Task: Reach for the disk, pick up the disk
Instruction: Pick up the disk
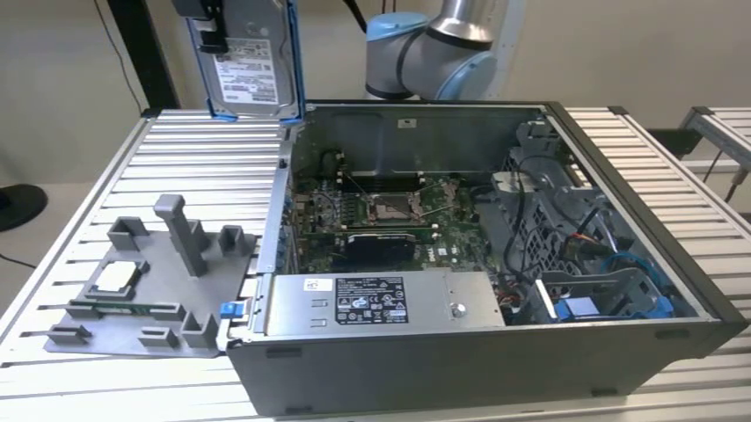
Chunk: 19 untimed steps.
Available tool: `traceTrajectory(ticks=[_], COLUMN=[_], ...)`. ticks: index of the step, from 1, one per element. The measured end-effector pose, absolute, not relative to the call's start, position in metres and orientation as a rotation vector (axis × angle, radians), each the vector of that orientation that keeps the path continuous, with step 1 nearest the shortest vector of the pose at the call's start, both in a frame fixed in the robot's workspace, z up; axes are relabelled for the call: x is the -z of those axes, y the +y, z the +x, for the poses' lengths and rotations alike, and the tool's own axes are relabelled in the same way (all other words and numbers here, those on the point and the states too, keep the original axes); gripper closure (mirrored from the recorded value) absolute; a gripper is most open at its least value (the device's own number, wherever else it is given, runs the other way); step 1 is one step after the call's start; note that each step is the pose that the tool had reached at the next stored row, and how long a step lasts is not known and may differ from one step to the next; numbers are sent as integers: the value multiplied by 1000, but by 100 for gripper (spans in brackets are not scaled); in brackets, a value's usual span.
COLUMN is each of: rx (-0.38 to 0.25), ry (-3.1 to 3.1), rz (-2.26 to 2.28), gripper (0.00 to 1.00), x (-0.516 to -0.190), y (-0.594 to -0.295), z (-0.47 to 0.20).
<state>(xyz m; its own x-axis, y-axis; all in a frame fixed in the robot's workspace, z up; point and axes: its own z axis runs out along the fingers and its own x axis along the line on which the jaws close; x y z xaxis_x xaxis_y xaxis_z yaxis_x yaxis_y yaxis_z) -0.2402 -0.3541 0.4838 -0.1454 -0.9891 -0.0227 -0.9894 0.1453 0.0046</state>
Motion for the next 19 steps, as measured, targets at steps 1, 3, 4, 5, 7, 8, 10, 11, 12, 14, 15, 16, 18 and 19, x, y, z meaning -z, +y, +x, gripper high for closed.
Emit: traceTrajectory(ticks=[1, 3, 4, 5, 7, 8, 10, 11, 12, 14, 15, 16, 18, 19], rx=[-29, -29, -29, -29, -29, -30, -30, -30, -30, -30, -30, -30, -31, -31], ry=[2367, 2367, 2367, 2367, 2367, 2367, 2367, 2367, 2367, 2367, 2367, 2368, 2368, 2368], rz=[-2044, -2044, -2044, -2044, -2045, -2045, -2045, -2045, -2045, -2045, -2045, -2045, -2045, -2045], gripper=[100, 100, 100, 100, 100, 100, 100, 100, 100, 100, 100, 100, 100, 100], x=[-484, -484, -484, -484, -484, -484, -484, -484, -484, -484, -484, -484, -484, -484], y=[-354, -354, -354, -354, -354, -354, -354, -354, -354, -354, -354, -354, -354, -354], z=[-237, -232, -229, -226, -219, -216, -210, -207, -204, -198, -194, -191, -185, -182])
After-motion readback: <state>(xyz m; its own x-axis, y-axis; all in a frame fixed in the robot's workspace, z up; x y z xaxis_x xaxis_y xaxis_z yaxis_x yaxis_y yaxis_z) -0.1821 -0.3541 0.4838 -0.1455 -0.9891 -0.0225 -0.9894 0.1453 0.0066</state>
